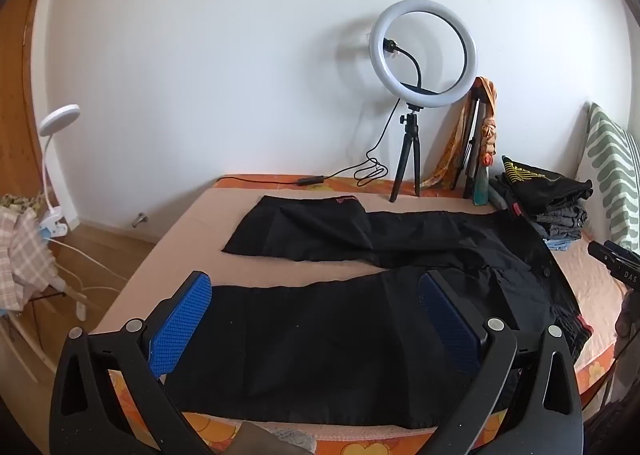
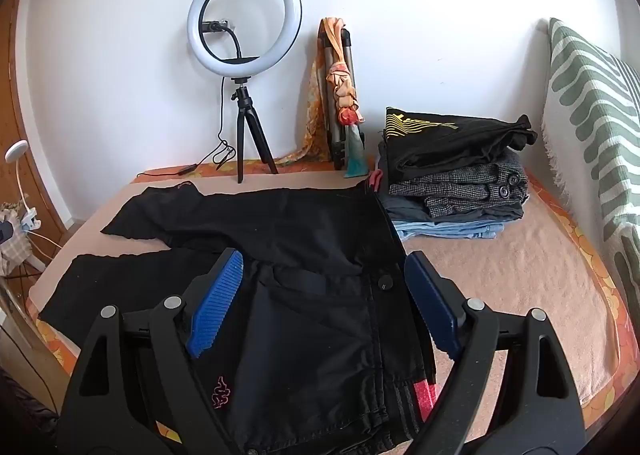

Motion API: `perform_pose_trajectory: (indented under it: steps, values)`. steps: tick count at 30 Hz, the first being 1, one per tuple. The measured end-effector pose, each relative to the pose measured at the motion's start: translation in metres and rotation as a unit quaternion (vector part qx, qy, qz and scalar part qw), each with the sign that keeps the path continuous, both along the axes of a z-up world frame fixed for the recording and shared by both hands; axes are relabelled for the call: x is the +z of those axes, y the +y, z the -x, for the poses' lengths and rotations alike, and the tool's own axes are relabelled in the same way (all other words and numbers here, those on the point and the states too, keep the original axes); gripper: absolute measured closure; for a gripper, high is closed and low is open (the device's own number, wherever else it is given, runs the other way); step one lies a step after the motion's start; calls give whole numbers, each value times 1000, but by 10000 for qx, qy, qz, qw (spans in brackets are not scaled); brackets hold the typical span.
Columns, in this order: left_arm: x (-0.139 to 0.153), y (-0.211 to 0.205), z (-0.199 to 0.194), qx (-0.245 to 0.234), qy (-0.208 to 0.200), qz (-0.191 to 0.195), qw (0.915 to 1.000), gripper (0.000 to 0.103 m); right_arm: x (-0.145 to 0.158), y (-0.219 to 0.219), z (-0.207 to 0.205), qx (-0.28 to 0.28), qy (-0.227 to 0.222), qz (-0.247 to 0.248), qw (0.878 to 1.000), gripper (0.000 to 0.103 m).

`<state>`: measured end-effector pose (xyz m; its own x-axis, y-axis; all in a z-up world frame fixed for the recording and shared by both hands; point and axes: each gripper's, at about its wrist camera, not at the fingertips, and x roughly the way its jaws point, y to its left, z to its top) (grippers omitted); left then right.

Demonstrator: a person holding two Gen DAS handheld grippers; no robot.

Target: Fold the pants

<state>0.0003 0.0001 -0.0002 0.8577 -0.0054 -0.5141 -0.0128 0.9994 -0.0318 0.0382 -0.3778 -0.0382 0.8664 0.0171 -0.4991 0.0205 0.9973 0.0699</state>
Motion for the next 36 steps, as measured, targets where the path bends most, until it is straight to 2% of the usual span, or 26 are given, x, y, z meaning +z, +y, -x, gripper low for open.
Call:
perform_pose_trajectory:
  steps: [1,9,10,36]
  values:
    - [0,0,0,-11,4,4,10000,0,0,1,0,-21,-51,141,9999,17]
    - [2,5,-5,43,-28,-112,9999,0,-1,2,-1,1,-70,167,9998,17]
    - [1,3,-6,45,-25,-105,9999,0,-1,-4,0,2,-46,38,10000,17]
    - [6,-3,-1,-51,-160,-144,9998,0,4,-2,2,-56,-104,11,9999,17]
